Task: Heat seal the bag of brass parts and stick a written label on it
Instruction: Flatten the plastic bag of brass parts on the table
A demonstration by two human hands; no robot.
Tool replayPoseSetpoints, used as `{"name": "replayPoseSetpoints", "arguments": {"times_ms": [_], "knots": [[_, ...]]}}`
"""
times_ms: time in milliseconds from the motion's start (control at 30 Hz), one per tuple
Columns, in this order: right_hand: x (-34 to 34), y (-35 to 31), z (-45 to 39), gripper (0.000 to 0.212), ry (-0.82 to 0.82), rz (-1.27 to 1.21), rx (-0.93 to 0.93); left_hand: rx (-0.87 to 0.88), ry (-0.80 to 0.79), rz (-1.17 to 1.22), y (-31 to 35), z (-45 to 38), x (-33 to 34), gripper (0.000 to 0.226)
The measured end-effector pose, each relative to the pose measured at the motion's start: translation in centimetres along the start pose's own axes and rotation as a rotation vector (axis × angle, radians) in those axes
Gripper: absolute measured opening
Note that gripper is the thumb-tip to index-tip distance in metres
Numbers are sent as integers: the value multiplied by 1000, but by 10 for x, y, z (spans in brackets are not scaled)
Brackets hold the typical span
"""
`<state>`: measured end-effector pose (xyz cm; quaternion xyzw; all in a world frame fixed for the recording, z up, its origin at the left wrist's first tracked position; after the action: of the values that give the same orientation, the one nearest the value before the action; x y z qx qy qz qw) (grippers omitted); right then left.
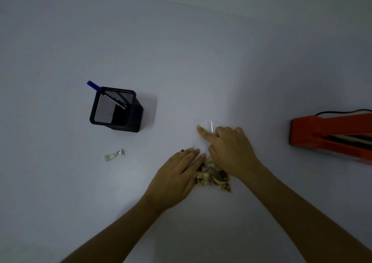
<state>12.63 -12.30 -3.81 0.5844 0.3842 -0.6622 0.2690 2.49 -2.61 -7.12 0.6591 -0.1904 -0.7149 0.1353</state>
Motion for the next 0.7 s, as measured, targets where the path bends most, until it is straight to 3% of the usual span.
{"name": "replayPoseSetpoints", "arguments": {"times_ms": [200,300,400,533,700], "knots": [[4,2,-4,61,39,89,-12,-9,6,3,1,-2,-2,45],[2,-8,4,38,101,64,-232,9,6,7,3,-5,-4,41],[17,-3,14,51,-98,-40,-340,34,4,14,2,-10,-5,39],[29,11,18,63,-243,71,-436,41,-4,-1,1,-9,-4,41],[23,61,10,68,-265,139,-250,55,-5,-23,2,-8,-4,41]]}}
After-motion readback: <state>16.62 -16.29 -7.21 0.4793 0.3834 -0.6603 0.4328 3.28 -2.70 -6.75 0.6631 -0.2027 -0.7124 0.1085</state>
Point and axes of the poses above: each hand's wrist, its own z-axis away from the middle knuckle, its own x-axis out of the palm, y = z × x, the point moved 7 cm from there along -z, towards the middle knuckle, and after that the axes turned 15 degrees about -x, right-handed, at the moved point
